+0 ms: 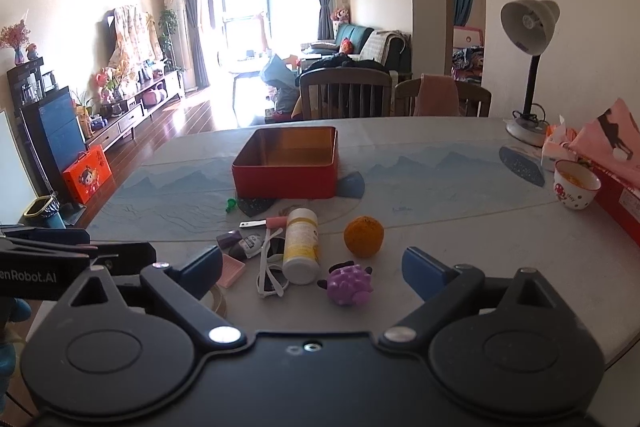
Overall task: Organize rigid objects
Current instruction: 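Grasp the tape roll with the left gripper while the right gripper grasps the purple squishy toy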
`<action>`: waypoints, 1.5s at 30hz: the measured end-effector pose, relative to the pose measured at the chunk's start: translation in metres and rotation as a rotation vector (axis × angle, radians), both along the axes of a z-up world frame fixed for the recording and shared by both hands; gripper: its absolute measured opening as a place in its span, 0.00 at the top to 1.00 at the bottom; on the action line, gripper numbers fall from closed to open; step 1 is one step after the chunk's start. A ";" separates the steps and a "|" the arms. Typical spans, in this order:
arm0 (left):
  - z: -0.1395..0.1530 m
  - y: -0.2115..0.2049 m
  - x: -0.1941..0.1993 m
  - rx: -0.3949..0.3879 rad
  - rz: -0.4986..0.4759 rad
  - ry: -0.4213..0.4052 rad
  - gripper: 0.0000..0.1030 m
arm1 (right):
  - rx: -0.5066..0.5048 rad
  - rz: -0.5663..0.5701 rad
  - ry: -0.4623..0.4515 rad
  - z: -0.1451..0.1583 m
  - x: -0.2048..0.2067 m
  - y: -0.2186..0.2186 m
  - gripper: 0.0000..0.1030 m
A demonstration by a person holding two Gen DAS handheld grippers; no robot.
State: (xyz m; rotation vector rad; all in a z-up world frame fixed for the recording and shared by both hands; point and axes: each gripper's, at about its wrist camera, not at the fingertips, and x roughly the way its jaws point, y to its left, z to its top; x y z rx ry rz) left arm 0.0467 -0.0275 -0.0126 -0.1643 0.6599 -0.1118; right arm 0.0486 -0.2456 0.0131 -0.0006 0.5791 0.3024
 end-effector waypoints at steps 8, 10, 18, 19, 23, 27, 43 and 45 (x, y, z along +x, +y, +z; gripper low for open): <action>-0.020 0.000 0.029 0.002 0.004 0.065 0.01 | -0.026 0.018 0.043 -0.022 0.030 0.001 0.06; -0.029 0.001 0.039 0.003 0.010 0.104 0.01 | -0.048 0.027 0.059 -0.031 0.038 0.002 0.06; -0.075 0.005 0.073 -0.004 0.042 0.257 0.02 | -0.131 0.059 0.153 -0.071 0.073 0.004 0.15; -0.081 0.005 0.075 -0.004 0.047 0.277 0.02 | -0.141 0.063 0.163 -0.075 0.076 0.004 0.15; -0.099 0.008 0.084 -0.003 0.076 0.347 0.02 | -0.170 0.092 0.197 -0.090 0.089 0.007 0.19; -0.110 0.008 0.089 0.007 0.085 0.373 0.02 | -0.195 0.103 0.222 -0.098 0.099 0.007 0.21; -0.122 0.003 0.100 0.071 0.113 0.387 0.24 | -0.262 0.130 0.229 -0.108 0.115 0.013 0.44; -0.122 0.003 0.100 0.069 0.115 0.387 0.24 | -0.271 0.134 0.228 -0.109 0.117 0.014 0.49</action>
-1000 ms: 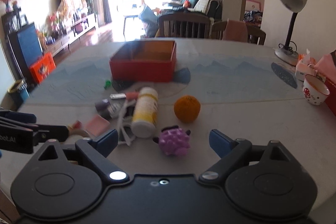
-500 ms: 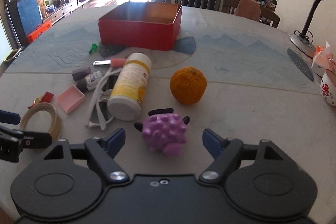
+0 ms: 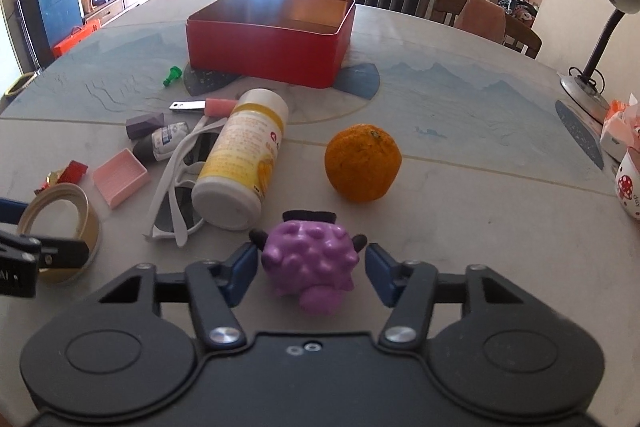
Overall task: Organize rigid objects
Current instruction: 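Grasp the tape roll with the left gripper while the right gripper grasps the purple squishy toy, then carry both into the red tin and release the tape roll and purple toy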
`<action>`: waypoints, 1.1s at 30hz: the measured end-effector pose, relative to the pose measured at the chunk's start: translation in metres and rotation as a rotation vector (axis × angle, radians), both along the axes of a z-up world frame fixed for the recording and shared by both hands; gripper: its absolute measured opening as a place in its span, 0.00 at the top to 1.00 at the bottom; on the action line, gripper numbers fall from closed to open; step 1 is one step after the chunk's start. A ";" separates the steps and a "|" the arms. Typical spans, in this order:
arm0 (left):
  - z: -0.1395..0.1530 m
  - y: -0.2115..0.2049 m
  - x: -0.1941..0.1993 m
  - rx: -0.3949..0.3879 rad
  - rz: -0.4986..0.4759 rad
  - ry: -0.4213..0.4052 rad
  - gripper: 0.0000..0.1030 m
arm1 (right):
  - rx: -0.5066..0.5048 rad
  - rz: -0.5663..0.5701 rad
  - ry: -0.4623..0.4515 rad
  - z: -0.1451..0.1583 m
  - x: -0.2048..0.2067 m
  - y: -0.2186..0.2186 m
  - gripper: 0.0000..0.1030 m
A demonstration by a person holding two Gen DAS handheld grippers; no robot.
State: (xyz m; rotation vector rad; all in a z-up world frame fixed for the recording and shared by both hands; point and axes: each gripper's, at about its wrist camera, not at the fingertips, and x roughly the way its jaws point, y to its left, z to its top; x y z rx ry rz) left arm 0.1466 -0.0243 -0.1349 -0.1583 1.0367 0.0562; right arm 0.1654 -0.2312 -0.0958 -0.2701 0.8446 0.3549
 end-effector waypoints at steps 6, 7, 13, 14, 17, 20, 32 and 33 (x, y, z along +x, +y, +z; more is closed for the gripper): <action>0.001 -0.001 -0.002 0.008 -0.005 -0.001 0.25 | 0.004 -0.004 -0.007 0.002 -0.001 -0.003 0.49; 0.001 0.000 -0.003 0.003 -0.002 0.000 0.25 | 0.009 -0.006 -0.010 0.004 -0.002 -0.003 0.49; 0.008 0.002 -0.010 -0.013 0.011 -0.014 0.25 | 0.048 0.005 -0.007 0.016 -0.008 -0.011 0.49; 0.009 0.003 -0.011 -0.016 0.011 -0.019 0.25 | 0.058 0.009 -0.005 0.018 -0.010 -0.012 0.49; 0.017 0.006 -0.016 -0.021 0.021 -0.032 0.25 | 0.076 0.017 -0.008 0.026 -0.014 -0.015 0.49; 0.028 0.009 -0.018 -0.033 0.035 -0.048 0.25 | 0.093 0.032 -0.011 0.037 -0.016 -0.016 0.49; 0.081 0.016 0.004 -0.036 0.040 -0.148 0.25 | 0.119 0.139 -0.101 0.101 0.019 -0.013 0.49; 0.086 0.016 0.010 -0.030 0.037 -0.161 0.25 | 0.117 0.147 -0.116 0.106 0.024 -0.012 0.49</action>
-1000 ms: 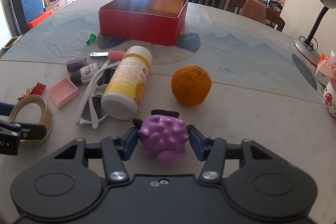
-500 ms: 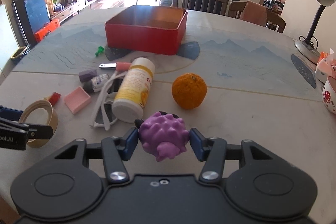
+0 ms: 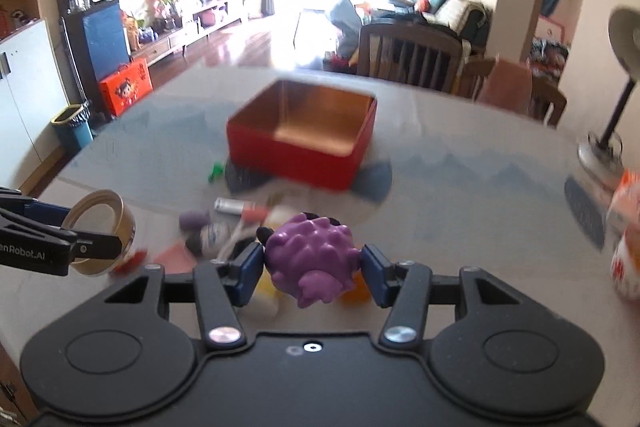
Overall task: Organize rigid objects
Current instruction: 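Carry both into the red tin and release the tape roll and purple toy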
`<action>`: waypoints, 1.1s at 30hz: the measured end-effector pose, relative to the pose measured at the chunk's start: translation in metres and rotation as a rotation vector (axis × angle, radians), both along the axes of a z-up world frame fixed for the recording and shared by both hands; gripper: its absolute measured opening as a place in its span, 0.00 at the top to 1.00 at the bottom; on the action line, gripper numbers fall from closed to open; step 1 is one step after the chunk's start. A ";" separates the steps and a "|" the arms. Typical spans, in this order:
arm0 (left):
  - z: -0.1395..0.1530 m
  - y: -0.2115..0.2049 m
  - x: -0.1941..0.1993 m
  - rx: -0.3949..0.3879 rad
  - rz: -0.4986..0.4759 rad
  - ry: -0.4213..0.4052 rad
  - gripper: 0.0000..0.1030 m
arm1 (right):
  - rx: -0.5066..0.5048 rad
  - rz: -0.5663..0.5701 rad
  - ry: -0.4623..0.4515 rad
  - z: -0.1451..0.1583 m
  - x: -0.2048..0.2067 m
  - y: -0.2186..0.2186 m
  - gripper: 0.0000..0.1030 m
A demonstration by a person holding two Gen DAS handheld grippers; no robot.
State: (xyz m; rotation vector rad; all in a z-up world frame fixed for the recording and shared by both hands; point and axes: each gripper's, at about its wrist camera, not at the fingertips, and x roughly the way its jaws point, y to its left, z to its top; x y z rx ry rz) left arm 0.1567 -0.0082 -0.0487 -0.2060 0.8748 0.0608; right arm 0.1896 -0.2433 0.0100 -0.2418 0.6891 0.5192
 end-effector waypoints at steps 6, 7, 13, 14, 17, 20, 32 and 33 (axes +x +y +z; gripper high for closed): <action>0.022 0.007 0.040 -0.005 0.009 -0.044 0.25 | -0.002 0.035 -0.055 0.023 0.041 0.008 0.49; 0.025 0.009 0.048 -0.010 0.013 -0.049 0.25 | -0.005 0.040 -0.065 0.025 0.048 0.010 0.49; 0.042 0.018 0.101 0.008 0.023 -0.074 0.25 | -0.004 0.068 -0.087 0.037 0.094 0.020 0.49; 0.043 0.018 0.110 0.012 0.019 -0.076 0.25 | -0.002 0.072 -0.090 0.038 0.101 0.022 0.49; 0.044 0.020 0.139 0.017 0.023 -0.080 0.25 | -0.002 0.087 -0.091 0.038 0.126 0.030 0.49; 0.042 0.023 0.168 0.014 0.033 -0.075 0.25 | -0.014 0.113 -0.087 0.032 0.148 0.039 0.49; -0.003 0.033 0.262 -0.003 0.079 0.026 0.25 | -0.118 0.258 -0.078 -0.022 0.214 0.084 0.49; -0.006 0.034 0.269 -0.006 0.083 0.031 0.25 | -0.131 0.271 -0.074 -0.027 0.217 0.088 0.49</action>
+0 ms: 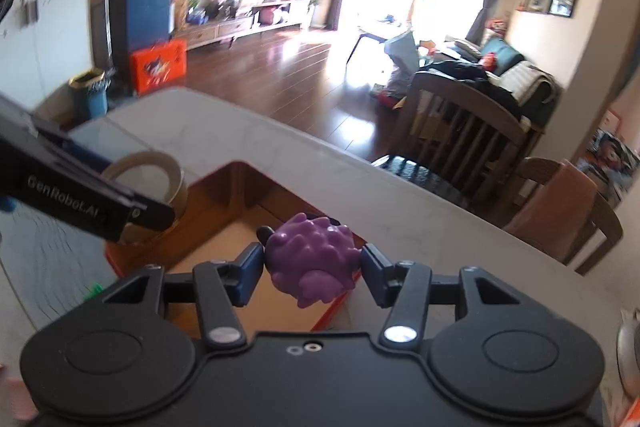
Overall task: Organize rigid objects
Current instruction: 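Carry both into the red tin and release the tape roll and purple toy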
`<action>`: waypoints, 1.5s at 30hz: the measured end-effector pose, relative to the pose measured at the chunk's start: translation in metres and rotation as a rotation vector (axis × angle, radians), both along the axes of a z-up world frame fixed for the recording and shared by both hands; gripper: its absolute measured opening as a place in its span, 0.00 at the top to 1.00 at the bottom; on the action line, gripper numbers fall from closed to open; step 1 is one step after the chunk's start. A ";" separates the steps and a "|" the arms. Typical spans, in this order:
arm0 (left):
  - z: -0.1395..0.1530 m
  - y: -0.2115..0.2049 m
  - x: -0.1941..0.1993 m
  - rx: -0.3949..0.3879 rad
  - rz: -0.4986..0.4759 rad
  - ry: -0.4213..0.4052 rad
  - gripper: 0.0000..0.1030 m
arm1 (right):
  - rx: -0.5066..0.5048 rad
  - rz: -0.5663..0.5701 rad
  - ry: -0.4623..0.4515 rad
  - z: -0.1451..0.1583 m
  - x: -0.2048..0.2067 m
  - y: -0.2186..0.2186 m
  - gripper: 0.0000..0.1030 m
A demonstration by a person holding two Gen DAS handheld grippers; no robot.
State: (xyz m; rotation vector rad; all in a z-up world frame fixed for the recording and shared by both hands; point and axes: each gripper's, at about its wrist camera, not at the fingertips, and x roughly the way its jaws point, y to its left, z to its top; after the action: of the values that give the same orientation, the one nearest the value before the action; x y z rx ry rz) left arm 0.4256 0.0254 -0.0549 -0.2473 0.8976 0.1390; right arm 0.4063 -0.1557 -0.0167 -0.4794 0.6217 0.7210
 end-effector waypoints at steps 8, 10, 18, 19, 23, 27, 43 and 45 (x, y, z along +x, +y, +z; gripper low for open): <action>-0.018 -0.001 0.040 0.005 0.018 0.028 0.25 | -0.068 0.079 0.007 -0.027 0.010 0.021 0.49; -0.023 -0.005 0.049 0.008 0.010 0.039 0.25 | -0.077 0.087 0.014 -0.030 0.014 0.025 0.49; -0.040 -0.011 0.072 0.027 -0.001 0.067 0.25 | -0.112 0.113 0.030 -0.050 0.025 0.033 0.49; -0.042 -0.013 0.075 0.037 -0.007 0.073 0.25 | -0.115 0.116 0.031 -0.051 0.026 0.033 0.49; -0.050 -0.015 0.085 0.052 -0.022 0.096 0.25 | -0.130 0.136 0.029 -0.058 0.023 0.036 0.49; -0.056 -0.017 0.093 0.064 -0.039 0.114 0.25 | -0.135 0.136 0.031 -0.060 0.022 0.035 0.49; -0.057 -0.013 0.094 0.040 -0.023 0.133 0.25 | -0.115 0.122 0.036 -0.055 0.019 0.033 0.37; -0.054 -0.011 0.091 0.029 -0.017 0.119 0.25 | -0.105 0.119 0.038 -0.053 0.021 0.033 0.32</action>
State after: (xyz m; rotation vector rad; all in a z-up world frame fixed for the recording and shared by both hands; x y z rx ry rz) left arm 0.5162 0.0143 -0.1090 -0.2056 1.0150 0.1521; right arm 0.4273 -0.1231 -0.0693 -0.6045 0.6729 0.8139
